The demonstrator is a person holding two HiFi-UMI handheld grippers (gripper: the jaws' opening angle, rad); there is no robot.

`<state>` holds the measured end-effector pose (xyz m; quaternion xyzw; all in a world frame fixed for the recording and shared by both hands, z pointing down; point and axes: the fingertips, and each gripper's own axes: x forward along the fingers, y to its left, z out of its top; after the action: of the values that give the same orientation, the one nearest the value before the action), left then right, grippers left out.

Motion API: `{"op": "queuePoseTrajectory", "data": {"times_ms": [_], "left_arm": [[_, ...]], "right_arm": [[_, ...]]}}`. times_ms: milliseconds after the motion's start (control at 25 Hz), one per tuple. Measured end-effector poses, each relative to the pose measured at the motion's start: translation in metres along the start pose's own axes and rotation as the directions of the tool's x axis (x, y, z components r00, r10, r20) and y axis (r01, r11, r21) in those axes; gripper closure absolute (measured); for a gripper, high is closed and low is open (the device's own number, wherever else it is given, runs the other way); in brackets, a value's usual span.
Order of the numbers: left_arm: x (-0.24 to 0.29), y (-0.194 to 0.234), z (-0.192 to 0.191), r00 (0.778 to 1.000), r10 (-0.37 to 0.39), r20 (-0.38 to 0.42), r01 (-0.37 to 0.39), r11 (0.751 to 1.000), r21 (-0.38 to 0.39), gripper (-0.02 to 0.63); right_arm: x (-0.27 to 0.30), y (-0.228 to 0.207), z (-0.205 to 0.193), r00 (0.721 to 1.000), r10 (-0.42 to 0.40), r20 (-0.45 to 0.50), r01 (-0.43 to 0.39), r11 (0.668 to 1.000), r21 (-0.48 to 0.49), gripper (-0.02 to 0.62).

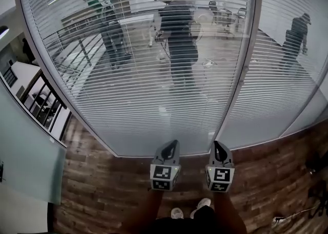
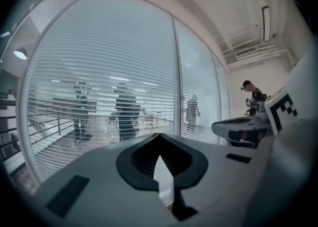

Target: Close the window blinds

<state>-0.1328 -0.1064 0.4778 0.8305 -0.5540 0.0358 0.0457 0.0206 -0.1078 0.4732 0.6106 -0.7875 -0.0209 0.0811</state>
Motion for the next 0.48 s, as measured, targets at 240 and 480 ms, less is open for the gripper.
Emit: {"op": "queuePoseTrajectory", "data": {"times_ms": [240, 480], "left_arm": [[0.005, -0.003, -0.008, 1.000, -0.009, 0.007, 0.009, 1.000, -0.012, 0.614], [0.029, -0.008, -0.001, 1.000, -0.027, -0.008, 0.027, 1.000, 0.011, 0.614]], "right_arm": [[0.003, -0.005, -0.003, 1.000, -0.013, -0.012, 0.013, 1.000, 0.008, 0.594], [0.022, -0.017, -0.008, 1.000, 0.007, -0.006, -0.007, 1.000, 0.011, 0.594]]}}
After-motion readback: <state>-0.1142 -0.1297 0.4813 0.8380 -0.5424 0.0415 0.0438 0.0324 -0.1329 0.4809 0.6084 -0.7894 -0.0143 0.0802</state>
